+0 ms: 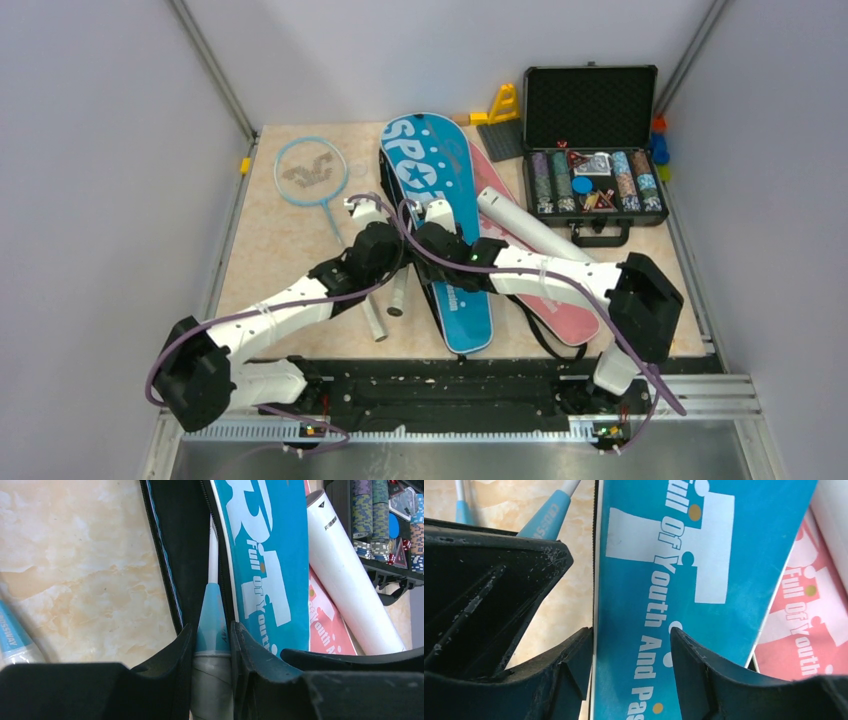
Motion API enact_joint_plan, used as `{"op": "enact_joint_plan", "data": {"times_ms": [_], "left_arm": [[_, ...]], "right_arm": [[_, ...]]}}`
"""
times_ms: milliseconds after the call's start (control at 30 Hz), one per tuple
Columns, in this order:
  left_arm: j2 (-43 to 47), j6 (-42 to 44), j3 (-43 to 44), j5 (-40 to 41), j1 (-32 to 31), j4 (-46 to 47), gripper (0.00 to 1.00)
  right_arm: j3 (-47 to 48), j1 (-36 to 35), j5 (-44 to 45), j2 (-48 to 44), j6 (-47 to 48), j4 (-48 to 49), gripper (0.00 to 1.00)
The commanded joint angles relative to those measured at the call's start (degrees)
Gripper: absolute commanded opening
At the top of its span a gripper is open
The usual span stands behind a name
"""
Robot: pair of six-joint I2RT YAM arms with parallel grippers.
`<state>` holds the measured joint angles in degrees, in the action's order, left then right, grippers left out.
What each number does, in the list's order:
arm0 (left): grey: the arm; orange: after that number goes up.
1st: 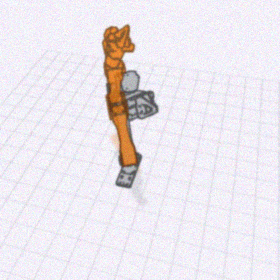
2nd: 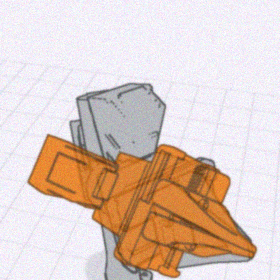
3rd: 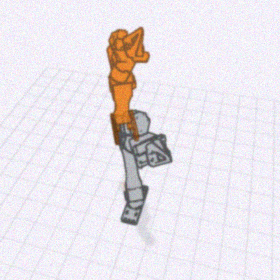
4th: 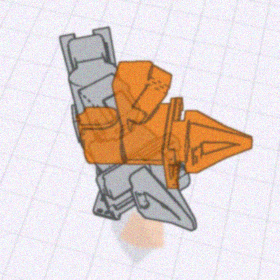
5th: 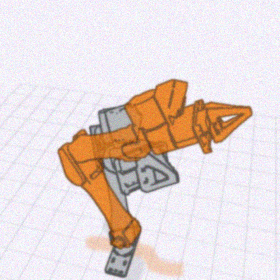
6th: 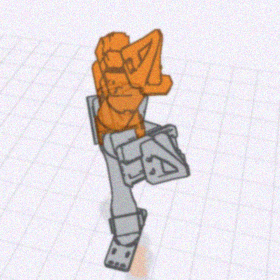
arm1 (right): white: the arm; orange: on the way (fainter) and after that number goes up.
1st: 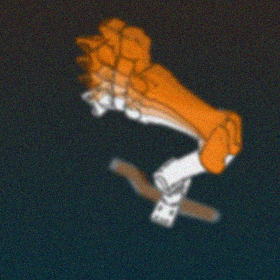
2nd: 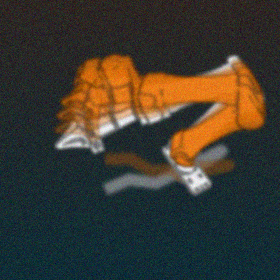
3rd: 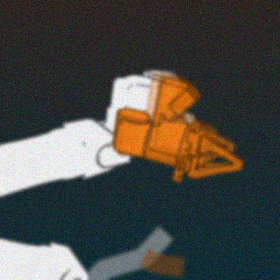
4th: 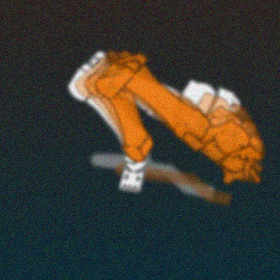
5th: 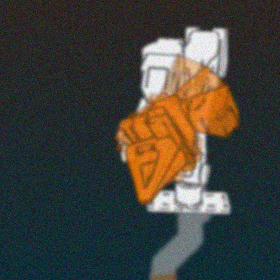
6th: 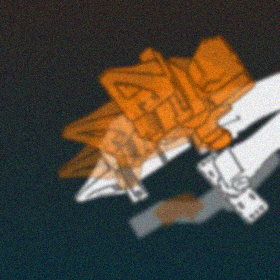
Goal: Pack up the badminton gear
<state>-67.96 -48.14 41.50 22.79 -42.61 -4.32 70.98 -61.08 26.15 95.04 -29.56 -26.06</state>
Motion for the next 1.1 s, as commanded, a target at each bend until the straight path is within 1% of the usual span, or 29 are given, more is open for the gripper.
{"op": "enact_joint_plan", "data": {"times_ms": [0,133,167,200,233,300,367,467,533,600,633,700,767,800,867,1000,1067], "left_arm": [[-0.5,-1.4,2.5,1.0,0.1,5.4,0.0],[0.7,-2.3,1.7,2.2,0.1,4.8,0.0],[1.1,-2.6,1.5,2.6,0.1,4.6,0.0],[1.6,-2.6,1.2,3.0,0.1,4.6,0.0],[2.3,-2.7,0.8,3.4,0.1,4.6,0.0],[3.9,-3.0,-0.1,5.0,0.1,4.6,0.0],[5.5,-3.1,-1.2,6.6,0.1,4.6,0.0],[8.1,-3.2,-2.8,8.0,0.1,4.6,0.0],[9.7,-3.0,-3.7,9.1,0.2,4.6,0.0],[11.0,-3.0,-4.2,10.3,0.1,2.4,0.0],[11.7,-3.2,-4.4,11.0,0.2,2.0,0.0],[13.4,-3.8,-4.8,12.1,0.1,0.9,0.0],[15.5,-4.4,-5.4,12.3,0.1,0.6,0.0],[16.7,-4.5,-5.6,12.3,0.1,0.6,0.0],[18.5,-4.6,-6.5,13.3,0.1,1.7,0.0],[18.8,-3.1,-10.1,17.1,0.0,8.5,0.0],[16.8,-2.0,-12.4,18.9,0.0,15.1,0.0]], "right_arm": [[0.7,-2.3,7.4,1.3,0.6,2.4,0.59],[1.2,-2.2,8.2,4.4,-0.1,4.3,0.59],[1.2,-2.3,8.2,5.1,-0.3,4.9,0.58],[1.3,-2.2,7.8,5.6,-0.6,5.5,0.54],[1.2,-2.2,7.7,5.9,-1.0,6.1,0.5],[1.4,-2.3,7.2,6.1,-1.7,6.8,0.32],[1.4,-2.3,7.1,5.5,-1.7,7.8,0.18],[1.2,-2.2,8.2,3.9,-1.2,8.8,0.0],[0.2,-2.3,7.7,2.1,-0.4,10.4,0.0],[-1.0,-2.2,3.0,-0.3,0.3,12.8,0.0],[-1.6,-1.9,-1.0,-1.6,0.2,14.3,0.0],[-3.2,-1.2,-13.6,-4.2,-2.0,18.8,0.0],[-5.0,0.0,-25.7,-6.0,-6.6,24.6,0.0],[-5.8,0.3,-30.6,-6.6,-8.5,27.3,0.0],[-7.2,0.6,-37.6,-7.5,-12.2,31.5,0.0],[-12.1,1.5,-44.4,-9.7,-19.6,40.2,0.0],[-13.5,2.1,-45.4,-10.8,-21.4,41.4,0.0]]}}
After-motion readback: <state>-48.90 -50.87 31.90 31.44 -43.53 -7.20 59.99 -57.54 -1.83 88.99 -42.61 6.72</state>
